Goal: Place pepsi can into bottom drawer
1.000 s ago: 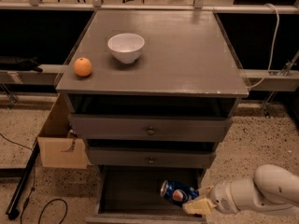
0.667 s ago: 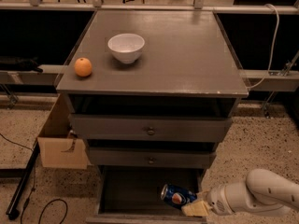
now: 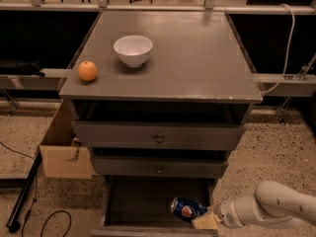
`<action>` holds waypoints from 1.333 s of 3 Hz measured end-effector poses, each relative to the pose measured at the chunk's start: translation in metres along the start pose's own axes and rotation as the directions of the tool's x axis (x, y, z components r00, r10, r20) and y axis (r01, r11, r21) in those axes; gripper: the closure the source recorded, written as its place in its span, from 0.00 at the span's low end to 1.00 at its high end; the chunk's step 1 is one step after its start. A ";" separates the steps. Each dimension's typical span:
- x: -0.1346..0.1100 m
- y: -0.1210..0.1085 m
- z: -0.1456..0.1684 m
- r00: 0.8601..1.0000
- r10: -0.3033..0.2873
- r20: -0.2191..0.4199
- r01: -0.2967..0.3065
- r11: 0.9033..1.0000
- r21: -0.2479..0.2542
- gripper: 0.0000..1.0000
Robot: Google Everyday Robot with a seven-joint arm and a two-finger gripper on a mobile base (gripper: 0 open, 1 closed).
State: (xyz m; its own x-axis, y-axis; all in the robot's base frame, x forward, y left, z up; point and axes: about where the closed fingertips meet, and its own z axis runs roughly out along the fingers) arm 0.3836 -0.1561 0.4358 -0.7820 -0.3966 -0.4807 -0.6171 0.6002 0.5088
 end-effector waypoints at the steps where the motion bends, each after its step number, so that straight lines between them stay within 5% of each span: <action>1: -0.017 -0.019 0.019 1.000 0.001 -0.019 -0.001 1.000 0.001 1.00; 3: -0.022 -0.055 0.045 1.000 0.025 -0.013 -0.025 1.000 0.007 1.00; 4: 0.003 -0.083 0.057 0.998 0.067 -0.008 -0.067 0.998 0.016 1.00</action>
Offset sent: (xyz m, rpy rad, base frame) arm 0.0647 0.0177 -0.0432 -0.0257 0.0280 0.0117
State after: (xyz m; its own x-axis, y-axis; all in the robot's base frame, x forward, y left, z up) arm 0.4381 -0.1675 0.3512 -0.8225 -0.3607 -0.4398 -0.5617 0.6365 0.5285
